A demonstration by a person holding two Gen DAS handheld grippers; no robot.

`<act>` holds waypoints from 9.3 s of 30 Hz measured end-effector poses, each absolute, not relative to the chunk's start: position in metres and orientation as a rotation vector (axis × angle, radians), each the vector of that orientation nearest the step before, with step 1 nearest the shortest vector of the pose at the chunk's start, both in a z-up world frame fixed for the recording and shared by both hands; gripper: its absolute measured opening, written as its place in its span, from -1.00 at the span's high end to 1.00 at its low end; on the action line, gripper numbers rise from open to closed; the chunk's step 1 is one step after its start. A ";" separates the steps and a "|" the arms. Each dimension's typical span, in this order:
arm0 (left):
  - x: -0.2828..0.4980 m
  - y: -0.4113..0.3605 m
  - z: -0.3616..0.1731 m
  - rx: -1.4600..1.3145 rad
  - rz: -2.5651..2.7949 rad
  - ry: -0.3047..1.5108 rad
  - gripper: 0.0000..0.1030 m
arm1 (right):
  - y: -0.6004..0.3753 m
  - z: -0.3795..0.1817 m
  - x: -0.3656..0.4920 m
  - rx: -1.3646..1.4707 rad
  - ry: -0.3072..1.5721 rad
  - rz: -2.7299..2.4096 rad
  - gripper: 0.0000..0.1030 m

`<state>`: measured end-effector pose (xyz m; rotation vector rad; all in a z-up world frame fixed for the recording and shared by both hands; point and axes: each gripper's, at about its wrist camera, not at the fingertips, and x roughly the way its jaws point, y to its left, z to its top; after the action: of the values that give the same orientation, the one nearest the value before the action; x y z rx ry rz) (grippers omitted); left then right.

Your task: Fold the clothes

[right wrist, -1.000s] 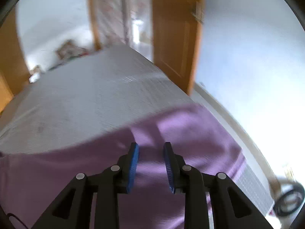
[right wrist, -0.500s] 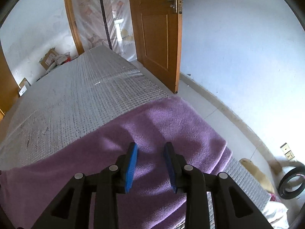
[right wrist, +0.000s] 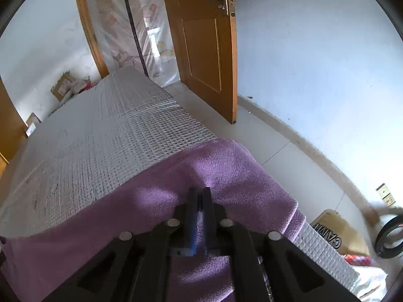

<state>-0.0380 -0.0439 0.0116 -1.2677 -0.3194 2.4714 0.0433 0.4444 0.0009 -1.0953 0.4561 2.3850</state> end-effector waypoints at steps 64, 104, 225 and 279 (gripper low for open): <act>-0.049 -0.014 0.012 -1.264 2.389 -0.310 0.66 | 0.335 0.023 -0.014 -1.242 0.132 2.750 0.97; -0.050 -0.022 0.009 -1.218 2.377 -0.347 0.66 | 0.480 0.043 0.077 -0.920 0.507 2.339 0.96; 0.184 -0.212 0.002 -1.252 2.908 -0.758 0.65 | -0.015 0.020 0.100 -1.664 -0.602 3.411 0.43; 0.149 -0.296 0.000 -1.230 2.606 -1.334 0.31 | -0.175 0.001 0.128 -1.543 -1.175 3.563 0.22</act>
<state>0.1490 -0.2960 -0.0002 -1.2302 -1.3337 2.6064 0.1281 -0.1754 0.0009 -1.5428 -1.1753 3.5630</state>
